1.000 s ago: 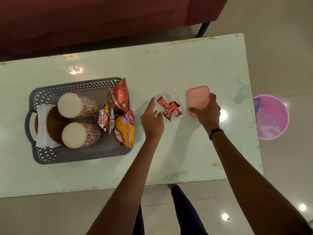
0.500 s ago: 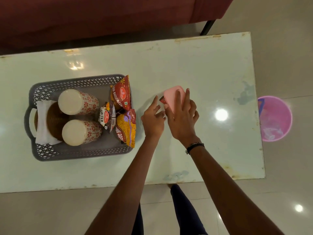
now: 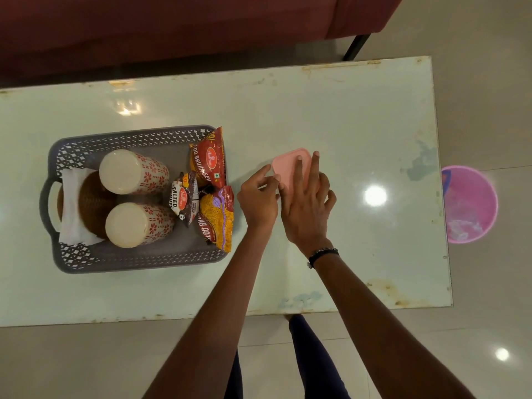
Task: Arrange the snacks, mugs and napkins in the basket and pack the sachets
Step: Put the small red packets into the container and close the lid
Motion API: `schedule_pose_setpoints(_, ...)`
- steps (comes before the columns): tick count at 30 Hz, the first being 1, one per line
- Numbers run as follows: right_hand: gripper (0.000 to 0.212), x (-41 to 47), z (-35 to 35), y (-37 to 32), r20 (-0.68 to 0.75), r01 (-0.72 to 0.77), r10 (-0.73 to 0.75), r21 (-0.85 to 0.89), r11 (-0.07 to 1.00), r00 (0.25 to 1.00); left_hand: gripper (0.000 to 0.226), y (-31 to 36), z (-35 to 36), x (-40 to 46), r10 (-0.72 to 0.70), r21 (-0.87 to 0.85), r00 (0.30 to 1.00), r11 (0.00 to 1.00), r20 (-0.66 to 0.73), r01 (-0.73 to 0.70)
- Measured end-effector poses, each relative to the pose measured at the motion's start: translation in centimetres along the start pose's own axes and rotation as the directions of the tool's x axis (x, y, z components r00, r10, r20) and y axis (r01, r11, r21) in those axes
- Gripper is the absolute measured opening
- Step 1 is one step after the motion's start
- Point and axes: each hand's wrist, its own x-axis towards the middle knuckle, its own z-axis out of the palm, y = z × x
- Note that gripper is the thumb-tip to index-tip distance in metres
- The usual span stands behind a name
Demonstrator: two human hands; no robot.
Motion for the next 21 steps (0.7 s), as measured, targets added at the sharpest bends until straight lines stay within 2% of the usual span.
schedule_pose_setpoints(9,0.059,0.02,0.6,0.1,-0.03,0.013,-0.013,-0.006,1.0,0.999,0.035,0.36,0.22,0.58,0.024,0.147,1.0,0.989,-0.012,-0.021)
schedule_pose_setpoints(15,0.061,-0.08,0.75,0.1,-0.036,0.03,-0.03,-0.02,0.999,0.999,0.032,0.54,0.32,0.61,0.033,0.175,0.999,0.984,-0.007,-0.031)
schedule_pose_setpoints(21,0.061,0.16,0.45,-0.1,0.021,0.035,-0.034,-0.031,0.999,0.999,0.031,0.67,0.41,0.86,0.06,0.227,0.998,0.972,0.009,-0.061)
